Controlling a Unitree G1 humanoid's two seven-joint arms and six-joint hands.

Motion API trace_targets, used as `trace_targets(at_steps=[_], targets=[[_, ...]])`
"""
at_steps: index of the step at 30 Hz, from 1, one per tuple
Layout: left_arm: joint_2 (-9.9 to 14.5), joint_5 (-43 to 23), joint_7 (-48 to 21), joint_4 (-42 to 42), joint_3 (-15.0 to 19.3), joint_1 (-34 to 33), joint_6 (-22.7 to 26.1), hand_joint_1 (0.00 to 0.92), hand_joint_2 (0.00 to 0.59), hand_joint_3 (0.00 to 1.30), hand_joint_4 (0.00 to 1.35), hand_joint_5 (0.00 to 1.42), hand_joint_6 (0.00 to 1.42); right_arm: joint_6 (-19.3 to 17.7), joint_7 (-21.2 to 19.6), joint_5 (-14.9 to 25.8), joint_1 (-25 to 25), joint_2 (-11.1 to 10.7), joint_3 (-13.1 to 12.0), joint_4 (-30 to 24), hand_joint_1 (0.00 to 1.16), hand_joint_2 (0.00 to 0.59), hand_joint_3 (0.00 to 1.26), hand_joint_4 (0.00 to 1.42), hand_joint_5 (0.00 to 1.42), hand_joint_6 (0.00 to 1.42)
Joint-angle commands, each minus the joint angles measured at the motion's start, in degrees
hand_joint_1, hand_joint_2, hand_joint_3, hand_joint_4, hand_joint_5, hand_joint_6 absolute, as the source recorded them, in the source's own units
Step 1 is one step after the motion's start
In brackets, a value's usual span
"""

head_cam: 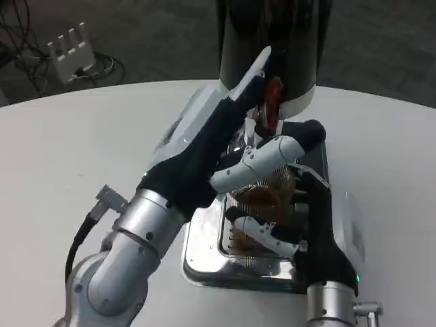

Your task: Grasp the cup under the faucet to collect the drink, then remove the cup.

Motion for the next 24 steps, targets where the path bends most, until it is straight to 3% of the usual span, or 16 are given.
trace_targets(at_steps=[1, 3, 8, 13, 24], targets=[[0.55, -1.65, -0.55, -1.30, 0.74, 2.19, 0.57, 0.000, 0.029, 0.00, 0.00, 0.00, 0.01, 0.37, -0.54, -1.68, 3.46, 1.06, 1.67, -3.12, 0.95, 0.162, 0.67, 0.79, 0.99, 1.03], [0.67, -2.98, -0.91, -1.96, 1.16, 2.87, 0.24, 0.000, 0.028, 0.00, 0.00, 0.00, 0.00, 0.54, -0.63, -2.55, 4.37, 0.91, 2.23, -4.73, 0.98, 0.127, 0.72, 0.83, 1.05, 1.12], [1.40, -5.06, -1.82, -4.45, 1.80, 4.45, 0.61, 0.000, 0.027, 0.00, 0.00, 0.00, 0.00, 0.20, -0.46, -3.10, 6.06, 0.56, 3.21, -6.79, 0.99, 0.118, 0.76, 0.86, 1.09, 1.20], [2.29, -5.79, -1.63, -8.74, 2.75, 8.89, 0.64, 0.000, 0.024, 0.00, 0.00, 0.00, 0.00, -0.20, -0.15, -3.25, 7.79, 0.15, 4.32, -9.51, 0.99, 0.106, 0.77, 0.88, 1.11, 1.25], [4.04, -7.35, -0.88, -14.87, 8.15, 19.84, -1.77, 0.000, 0.021, 0.00, 0.00, 0.00, 0.00, 0.17, 2.07, -4.31, 14.75, -0.26, 6.82, -17.38, 0.98, 0.087, 0.79, 0.89, 1.12, 1.30]])
